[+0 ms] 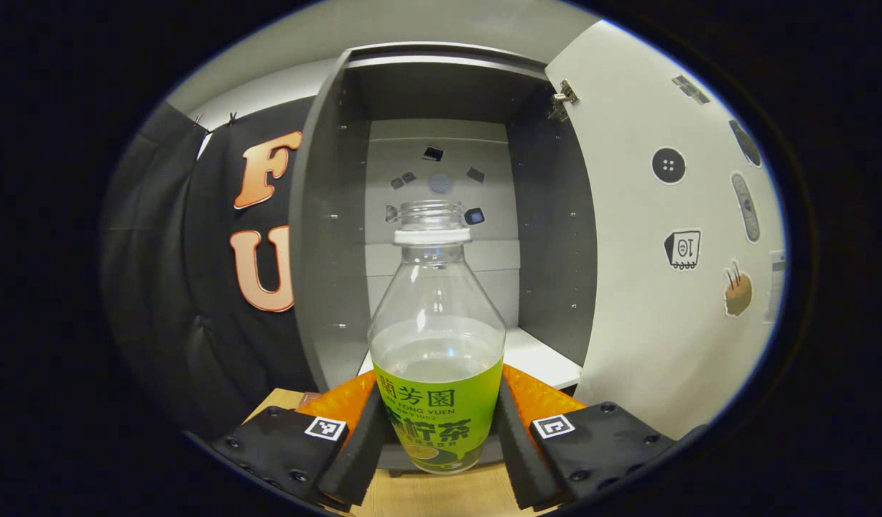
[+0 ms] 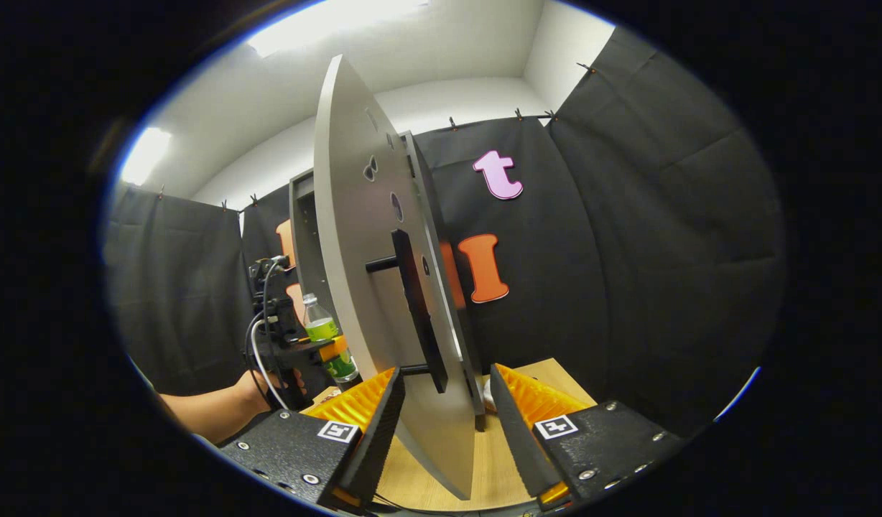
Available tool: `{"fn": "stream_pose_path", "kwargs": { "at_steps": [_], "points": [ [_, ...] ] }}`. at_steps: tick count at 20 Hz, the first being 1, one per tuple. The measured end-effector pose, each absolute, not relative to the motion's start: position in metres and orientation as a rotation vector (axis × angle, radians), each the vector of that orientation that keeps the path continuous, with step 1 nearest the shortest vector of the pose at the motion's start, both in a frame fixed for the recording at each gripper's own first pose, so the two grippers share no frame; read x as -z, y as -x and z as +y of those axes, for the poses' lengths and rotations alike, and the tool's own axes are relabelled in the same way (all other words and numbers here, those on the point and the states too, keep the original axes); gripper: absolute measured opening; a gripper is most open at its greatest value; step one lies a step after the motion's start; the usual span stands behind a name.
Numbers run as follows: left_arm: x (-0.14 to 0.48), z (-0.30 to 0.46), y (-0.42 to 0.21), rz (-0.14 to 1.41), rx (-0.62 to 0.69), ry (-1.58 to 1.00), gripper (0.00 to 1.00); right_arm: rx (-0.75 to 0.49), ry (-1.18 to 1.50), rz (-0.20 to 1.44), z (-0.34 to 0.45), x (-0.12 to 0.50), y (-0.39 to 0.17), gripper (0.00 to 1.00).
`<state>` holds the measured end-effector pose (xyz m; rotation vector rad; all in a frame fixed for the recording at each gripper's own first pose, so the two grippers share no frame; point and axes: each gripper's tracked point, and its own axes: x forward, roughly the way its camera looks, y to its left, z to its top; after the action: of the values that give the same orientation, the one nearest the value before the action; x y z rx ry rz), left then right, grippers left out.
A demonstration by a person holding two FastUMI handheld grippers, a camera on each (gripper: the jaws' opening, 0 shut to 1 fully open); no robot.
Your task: Open the cabinet door with the right hand, grasp the bottle in the cabinet with the left hand and place it on the coaster, then close the cabinet door with the right hand.
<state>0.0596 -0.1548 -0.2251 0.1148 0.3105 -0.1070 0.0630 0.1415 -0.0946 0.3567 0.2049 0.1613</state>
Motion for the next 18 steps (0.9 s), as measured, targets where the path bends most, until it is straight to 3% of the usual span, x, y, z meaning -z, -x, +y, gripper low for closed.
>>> {"fn": "stream_pose_path", "kwargs": {
  "at_steps": [4,18],
  "points": [
    [0.223,-0.127,-0.030,0.286,0.092,-0.137,0.77,-0.113,-0.344,0.155,0.142,0.086,-0.059,0.76],
    [0.256,-0.028,0.047,0.294,0.066,-0.115,0.79,0.029,-0.230,0.130,0.172,0.067,-0.028,0.76]
  ]
}}
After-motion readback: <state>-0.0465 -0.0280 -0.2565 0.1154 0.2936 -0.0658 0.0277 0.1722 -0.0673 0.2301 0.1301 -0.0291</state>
